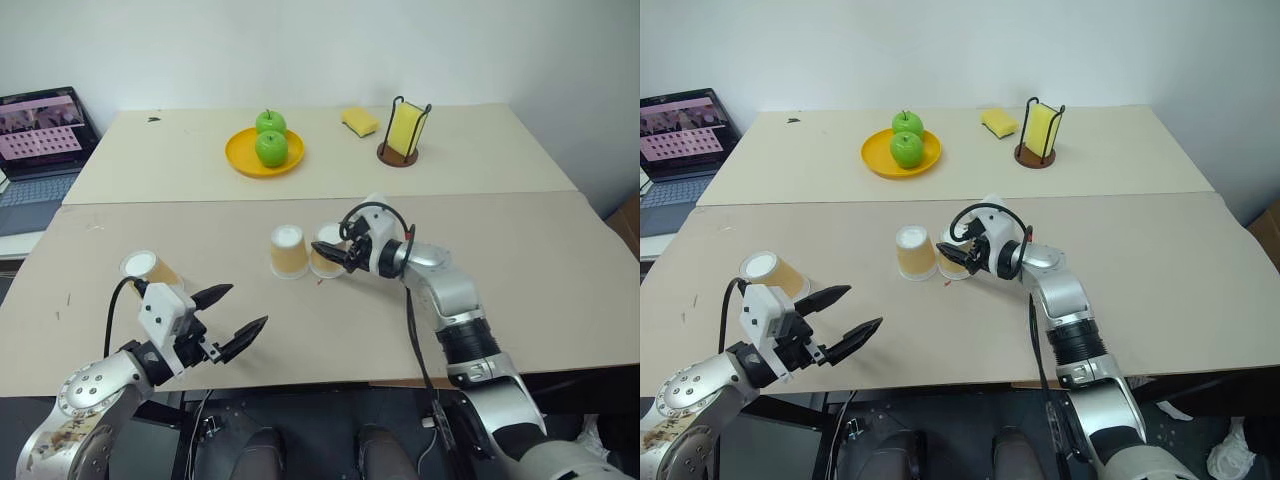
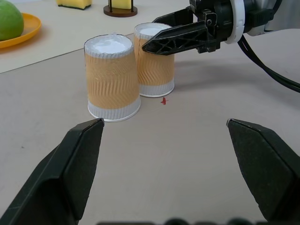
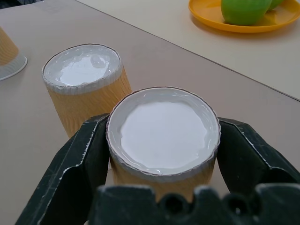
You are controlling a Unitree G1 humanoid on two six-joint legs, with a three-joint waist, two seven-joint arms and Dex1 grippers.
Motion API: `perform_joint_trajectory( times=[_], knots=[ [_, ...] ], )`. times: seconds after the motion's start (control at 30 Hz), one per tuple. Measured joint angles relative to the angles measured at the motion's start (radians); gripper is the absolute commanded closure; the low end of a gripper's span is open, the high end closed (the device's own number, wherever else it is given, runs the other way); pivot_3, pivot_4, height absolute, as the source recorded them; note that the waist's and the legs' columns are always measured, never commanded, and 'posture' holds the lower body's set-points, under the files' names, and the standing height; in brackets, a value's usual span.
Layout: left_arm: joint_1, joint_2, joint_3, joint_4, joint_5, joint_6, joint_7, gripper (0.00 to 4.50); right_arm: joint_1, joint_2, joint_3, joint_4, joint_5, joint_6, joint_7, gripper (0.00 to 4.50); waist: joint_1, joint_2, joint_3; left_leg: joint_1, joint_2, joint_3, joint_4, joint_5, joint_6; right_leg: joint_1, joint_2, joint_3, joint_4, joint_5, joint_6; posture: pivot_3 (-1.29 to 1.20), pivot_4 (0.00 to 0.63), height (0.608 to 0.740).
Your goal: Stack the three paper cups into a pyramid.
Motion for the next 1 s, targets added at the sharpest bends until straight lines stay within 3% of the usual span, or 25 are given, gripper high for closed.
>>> perform_joint_trajectory(
  times=[0.4,0.77,1.0],
  knots=[
    [-0.009,0.0,0.001,0.0,0.0,0.0,0.015,0.0,0.006,0.012,0.046,-0.062,0.039,0.091,0.048,0.88,0.001,0.0,0.0,0.0,0.0,0.0,0.0,0.0,0.0,0.0,0.0,0.0,0.0,0.0,0.0,0.0,0.15,0.732],
    [-0.015,0.0,0.0,0.0,0.0,0.0,0.018,0.0,-0.004,0.014,0.049,-0.003,0.036,0.03,0.03,0.88,0.001,-0.001,-0.001,0.002,0.0,0.0,0.0,0.0,0.0,0.002,0.0,0.0,0.0,0.0,0.0,0.0,0.15,0.732],
    [-0.015,0.0,0.0,0.0,0.0,0.001,0.021,0.0,-0.008,0.015,0.052,0.035,0.034,-0.002,0.022,0.88,0.002,-0.001,-0.001,0.01,0.0,0.0,0.0,0.0,0.0,0.012,0.0,-0.001,-0.003,0.0,0.0,0.0,0.15,0.732]
  ],
)
